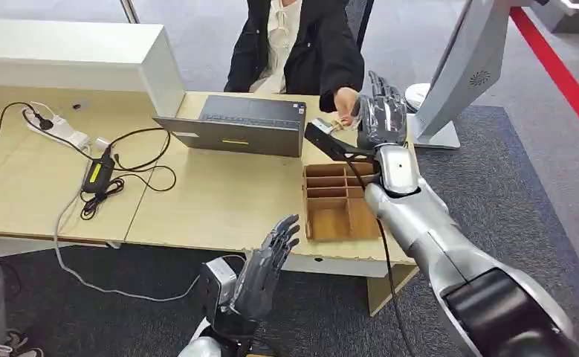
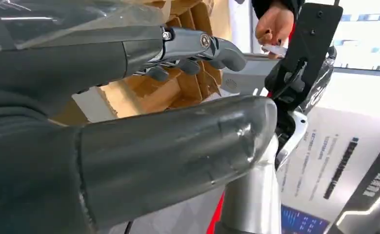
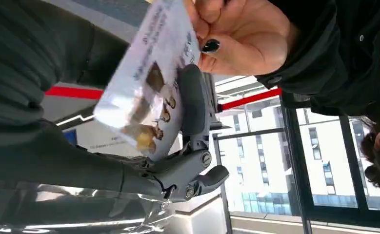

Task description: Pass the card to the sensor for recognition and then transmit it.

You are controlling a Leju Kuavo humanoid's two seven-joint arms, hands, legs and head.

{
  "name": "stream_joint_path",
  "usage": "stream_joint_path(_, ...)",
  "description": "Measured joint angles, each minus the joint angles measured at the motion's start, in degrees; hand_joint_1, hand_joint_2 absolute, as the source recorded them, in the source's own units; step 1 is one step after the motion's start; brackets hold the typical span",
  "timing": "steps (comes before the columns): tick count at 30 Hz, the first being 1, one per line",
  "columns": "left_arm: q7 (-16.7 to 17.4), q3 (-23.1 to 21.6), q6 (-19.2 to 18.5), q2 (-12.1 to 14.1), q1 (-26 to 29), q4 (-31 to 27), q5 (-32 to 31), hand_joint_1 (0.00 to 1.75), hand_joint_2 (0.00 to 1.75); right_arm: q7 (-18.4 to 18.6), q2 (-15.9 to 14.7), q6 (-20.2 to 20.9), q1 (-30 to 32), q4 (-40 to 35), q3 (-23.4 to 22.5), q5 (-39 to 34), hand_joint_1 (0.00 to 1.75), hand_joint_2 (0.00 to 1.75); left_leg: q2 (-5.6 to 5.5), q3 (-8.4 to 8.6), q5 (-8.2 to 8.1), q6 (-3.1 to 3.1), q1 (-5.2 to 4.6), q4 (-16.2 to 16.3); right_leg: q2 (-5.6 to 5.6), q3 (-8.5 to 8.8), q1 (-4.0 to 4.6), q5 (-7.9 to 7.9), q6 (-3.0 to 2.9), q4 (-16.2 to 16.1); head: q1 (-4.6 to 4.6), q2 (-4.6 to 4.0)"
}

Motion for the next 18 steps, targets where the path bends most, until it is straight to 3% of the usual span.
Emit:
stream_joint_path(10,0.41,0.00,-0.66,0.79,-0.38,0.00,-0.19,0.00,0.00,-2.64,0.20,-2.56,0.21,0.09,0.20,-3.63,1.75,1.75,0.00,0.01,0.00,0.00,0.00,0.00,0.00,0.00,0.01,0.00,0.00,0.00,0.00,0.00)
stream_joint_path(18,1.46,0.11,0.28,1.77,0.44,-0.63,-1.97,0.00,0.00,-2.69,-0.88,-2.89,4.75,-5.95,-1.40,0.05,1.75,1.75,0.01,0.02,0.00,0.00,0.00,0.00,0.00,-0.01,0.01,0.00,0.00,0.00,-0.02,0.00)
